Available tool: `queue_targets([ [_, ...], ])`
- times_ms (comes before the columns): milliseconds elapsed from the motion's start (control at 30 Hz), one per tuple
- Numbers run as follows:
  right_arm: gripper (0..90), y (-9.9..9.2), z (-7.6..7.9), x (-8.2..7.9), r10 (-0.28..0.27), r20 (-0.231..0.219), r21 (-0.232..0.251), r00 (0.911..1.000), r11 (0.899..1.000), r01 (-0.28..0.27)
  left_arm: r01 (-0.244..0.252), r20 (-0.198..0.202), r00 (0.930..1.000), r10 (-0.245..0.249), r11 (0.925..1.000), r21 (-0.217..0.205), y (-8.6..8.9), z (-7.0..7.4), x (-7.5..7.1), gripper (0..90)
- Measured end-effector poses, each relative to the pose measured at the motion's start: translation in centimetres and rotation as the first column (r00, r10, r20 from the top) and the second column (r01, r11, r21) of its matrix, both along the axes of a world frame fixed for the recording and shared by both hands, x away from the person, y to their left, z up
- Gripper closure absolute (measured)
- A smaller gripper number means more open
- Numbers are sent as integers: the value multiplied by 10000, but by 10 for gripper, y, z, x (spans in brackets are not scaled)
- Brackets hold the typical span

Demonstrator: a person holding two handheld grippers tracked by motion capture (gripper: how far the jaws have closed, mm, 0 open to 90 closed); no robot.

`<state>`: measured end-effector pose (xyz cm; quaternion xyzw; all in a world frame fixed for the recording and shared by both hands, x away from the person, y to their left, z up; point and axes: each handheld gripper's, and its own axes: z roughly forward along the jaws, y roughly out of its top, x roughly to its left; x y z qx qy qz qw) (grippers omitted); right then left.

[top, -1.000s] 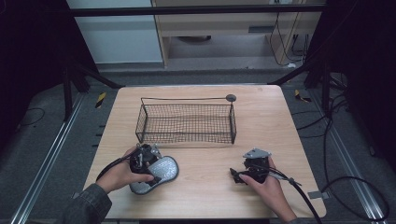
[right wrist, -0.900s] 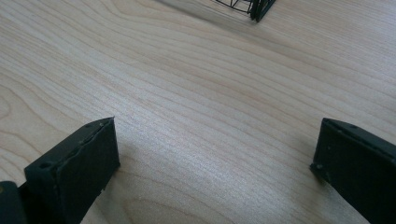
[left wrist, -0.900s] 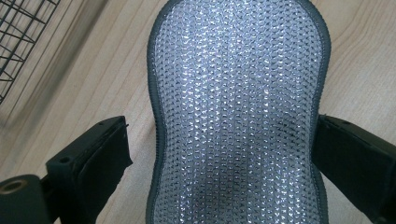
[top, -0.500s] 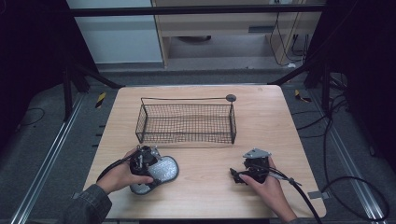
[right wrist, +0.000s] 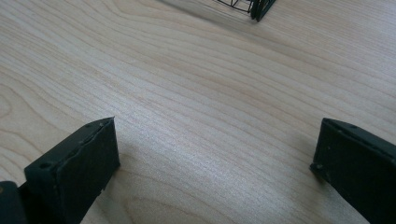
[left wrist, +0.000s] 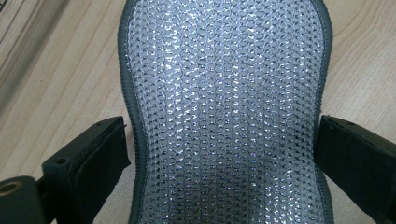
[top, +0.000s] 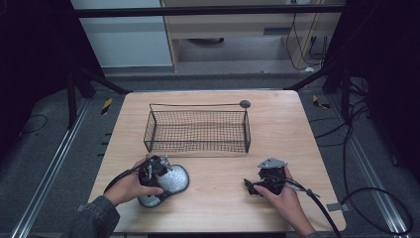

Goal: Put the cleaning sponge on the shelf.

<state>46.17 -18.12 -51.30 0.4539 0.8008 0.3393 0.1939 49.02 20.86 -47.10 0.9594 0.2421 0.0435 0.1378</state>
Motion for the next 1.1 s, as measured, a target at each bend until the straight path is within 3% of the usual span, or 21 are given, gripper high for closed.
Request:
queue_targets([
  [467, 4, 0, 0, 0, 2, -12, -10, 10000, 10000, -2, 81, -19, 10000, -82, 9998, -192, -5, 2, -4, 38],
  [767, 4, 0, 0, 0, 16, -34, -14, 10000, 10000, -16, 88, 152, 9998, -90, 9999, 134, -5, -2, -3, 28],
  [1100, 4, 0, 0, 0, 21, -35, -17, 10000, 10000, -21, -112, 40, 9999, 112, 9999, 12, -1, -8, 1, 21],
])
